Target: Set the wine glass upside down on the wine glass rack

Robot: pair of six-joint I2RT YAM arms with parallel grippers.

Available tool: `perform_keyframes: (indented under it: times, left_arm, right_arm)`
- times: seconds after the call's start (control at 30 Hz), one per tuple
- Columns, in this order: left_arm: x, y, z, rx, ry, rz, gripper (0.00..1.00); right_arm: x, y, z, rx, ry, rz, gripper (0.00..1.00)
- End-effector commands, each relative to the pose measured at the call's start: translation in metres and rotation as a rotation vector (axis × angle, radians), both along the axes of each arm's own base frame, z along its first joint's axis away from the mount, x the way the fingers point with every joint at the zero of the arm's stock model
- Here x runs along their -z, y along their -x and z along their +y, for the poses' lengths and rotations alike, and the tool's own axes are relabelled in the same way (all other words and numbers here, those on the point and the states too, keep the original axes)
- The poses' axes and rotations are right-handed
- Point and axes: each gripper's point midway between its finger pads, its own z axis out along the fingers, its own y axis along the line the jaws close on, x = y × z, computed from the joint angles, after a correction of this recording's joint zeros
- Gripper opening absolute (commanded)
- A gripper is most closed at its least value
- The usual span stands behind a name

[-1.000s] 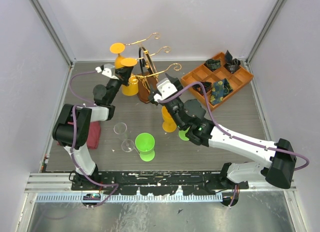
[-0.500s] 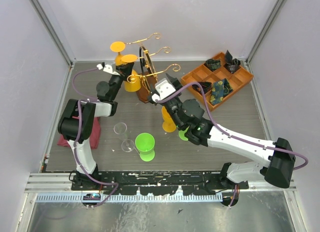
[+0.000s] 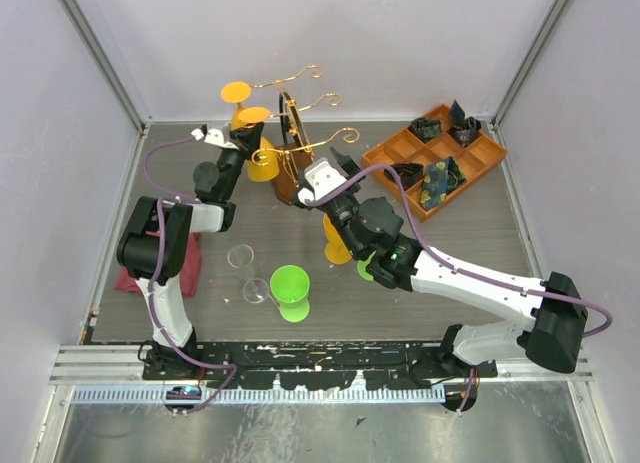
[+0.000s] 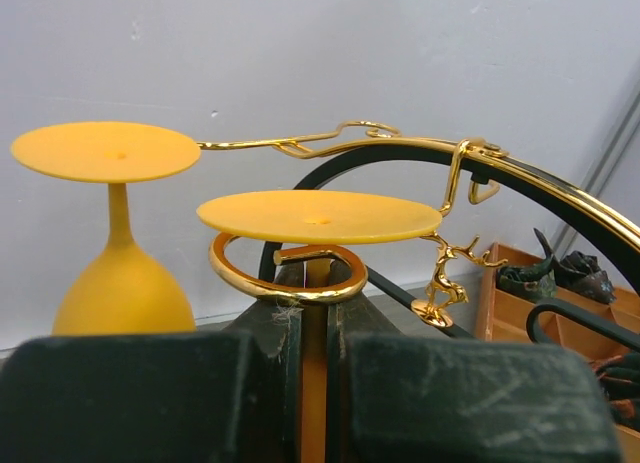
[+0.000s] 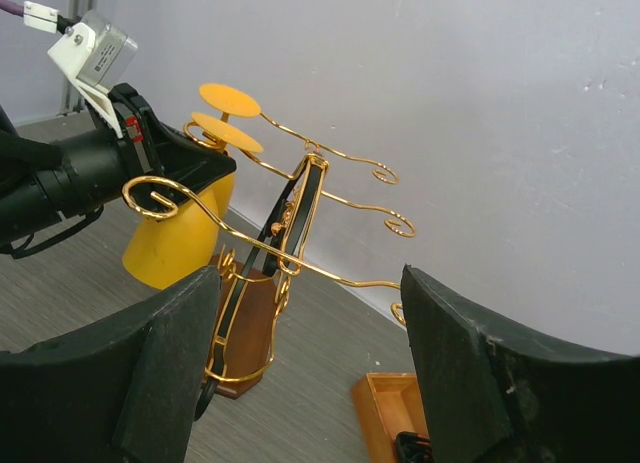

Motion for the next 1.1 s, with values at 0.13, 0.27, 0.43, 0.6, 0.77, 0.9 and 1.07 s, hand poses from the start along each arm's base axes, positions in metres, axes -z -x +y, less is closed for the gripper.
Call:
perform_keyframes:
  times: [0.13,0.27,0.43,0.6,0.77,0.9,1.07]
  left_arm:
    - [0.014,-0.005,0.034,-0.126,0.009,0.032,0.00]
    - [0.012,-0.001,0.040,-0.139,-0.010,0.025,0.00]
    - [0.008,0.005,0.046,-0.140,-0.022,0.019,0.00]
    - [0.000,0.019,0.041,-0.106,-0.094,-0.019,0.00]
    - [-0.005,0.036,0.026,-0.019,-0.156,-0.056,0.00]
    - [-0.003,0.037,0.015,0.048,-0.164,-0.058,0.00]
    - [0.001,0.027,0.006,0.094,-0.132,-0.040,0.01]
  right_arm:
    - [-0.031,0.002,-0.006,0.016,-0.070,-0.040,0.79]
    - [-0.029,0.001,-0.005,0.015,-0.066,-0.038,0.79]
    - [-0.029,0.002,-0.005,0.013,-0.070,-0.035,0.79]
    - [-0.029,0.002,-0.005,0.009,-0.075,-0.033,0.79]
    - [-0.029,0.003,-0.006,0.006,-0.079,-0.033,0.79]
    - [-0.029,0.004,-0.005,0.002,-0.083,-0.031,0.79]
    - [-0.029,0.004,-0.007,0.005,-0.086,-0.027,0.79]
